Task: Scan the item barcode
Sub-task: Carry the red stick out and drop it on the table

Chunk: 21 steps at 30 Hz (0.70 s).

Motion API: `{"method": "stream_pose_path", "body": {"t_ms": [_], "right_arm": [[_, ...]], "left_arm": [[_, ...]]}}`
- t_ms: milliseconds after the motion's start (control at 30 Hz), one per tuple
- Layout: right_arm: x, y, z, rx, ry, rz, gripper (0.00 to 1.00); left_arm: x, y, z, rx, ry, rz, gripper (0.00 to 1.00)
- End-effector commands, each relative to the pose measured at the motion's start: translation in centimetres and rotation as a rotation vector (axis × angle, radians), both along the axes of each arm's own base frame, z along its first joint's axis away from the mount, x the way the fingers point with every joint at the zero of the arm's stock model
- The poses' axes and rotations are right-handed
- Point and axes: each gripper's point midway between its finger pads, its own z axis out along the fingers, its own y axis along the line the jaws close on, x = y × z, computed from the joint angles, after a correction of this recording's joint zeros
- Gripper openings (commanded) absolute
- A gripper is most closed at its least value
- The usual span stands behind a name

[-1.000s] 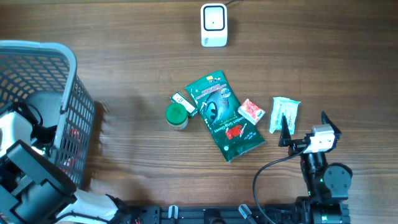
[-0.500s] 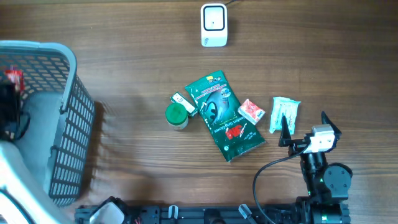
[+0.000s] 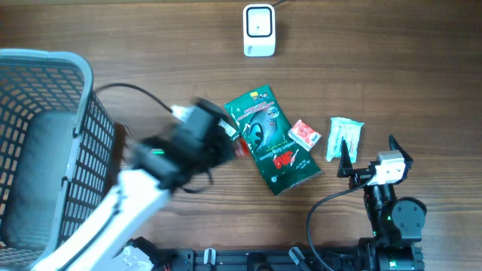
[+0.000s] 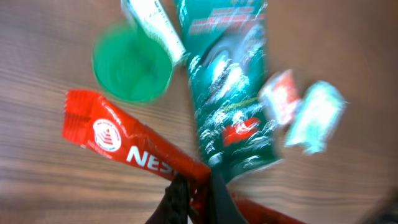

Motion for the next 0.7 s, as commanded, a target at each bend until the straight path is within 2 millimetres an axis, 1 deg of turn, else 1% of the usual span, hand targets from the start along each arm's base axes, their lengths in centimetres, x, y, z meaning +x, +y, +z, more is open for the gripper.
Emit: {"method": "stream_pose_path", "body": {"t_ms": [0,67,133,167,233,267,300,367,400,433,467,500,533,567,633,667], "right_arm": [[0.0,0.0,0.2,-0.009,-0.01,-0.002,1.0],[0.0,0.0,0.2,-0.009,-0.011,-0.002,1.0],[0.0,0.0,0.2,-0.009,-0.011,-0.002,1.0],[0.0,0.0,0.2,-0.009,-0.01,-0.002,1.0],[0.0,0.0,0.2,-0.009,-0.011,-0.002,1.0],[0.0,0.0,0.2,-0.009,-0.01,-0.002,0.99],[0.0,0.0,0.2,-0.008,-0.01,-0.002,1.0],[0.0,0.0,0.2,-0.009,-0.01,-0.002,1.0],[0.0,0.0,0.2,-0.009,-0.01,-0.002,1.0],[0.0,0.0,0.2,-0.009,-0.01,-0.002,1.0],[0.0,0.0,0.2,-0.009,-0.01,-0.002,1.0],[0.0,0.0,0.2,-0.009,-0.01,-0.002,1.0],[0.0,0.0,0.2,-0.009,-0.01,-0.002,1.0],[0.0,0.0,0.2,-0.009,-0.011,-0.002,1.0],[0.0,0.0,0.2,-0.009,-0.011,-0.002,1.0],[0.0,0.0,0.2,-0.009,-0.01,-0.002,1.0]], "left_arm": [[-3.1,-2.6,-6.7,0.197,0.109,0.008,0.04],[-4.7,-3.7,-9.4,0.297,0.129,-0.006,0.04],[-5.0,-3.4,-11.1,0.379,0.113,0.068,0.04],[-4.7,-3.0,-11.5,0.405,0.097,0.099,0.04],[-2.7,-1.8,-11.2,0.445,0.025,0.15,0.04],[-2.0,-1.3,-10.9,0.445,0.016,0.17,0.18],[-1.7,-1.0,-10.7,0.437,0.017,0.187,0.46],[-0.7,-1.1,-9.6,0.415,0.0,0.186,0.8],[-0.4,-1.3,-9.1,0.409,-0.014,0.169,0.85],[0.5,-1.7,-7.7,0.41,-0.062,0.139,0.92],[2.0,-1.8,-5.4,0.434,-0.158,0.114,0.99],[3.5,-1.8,-2.8,0.462,-0.255,0.103,1.0],[5.9,-1.2,2.4,0.519,-0.431,0.133,1.0],[7.1,-0.7,5.8,0.548,-0.531,0.168,1.0],[11.3,1.1,18.1,0.621,-0.831,0.287,1.0],[12.9,1.4,22.7,0.627,-0.93,0.283,1.0]]}}
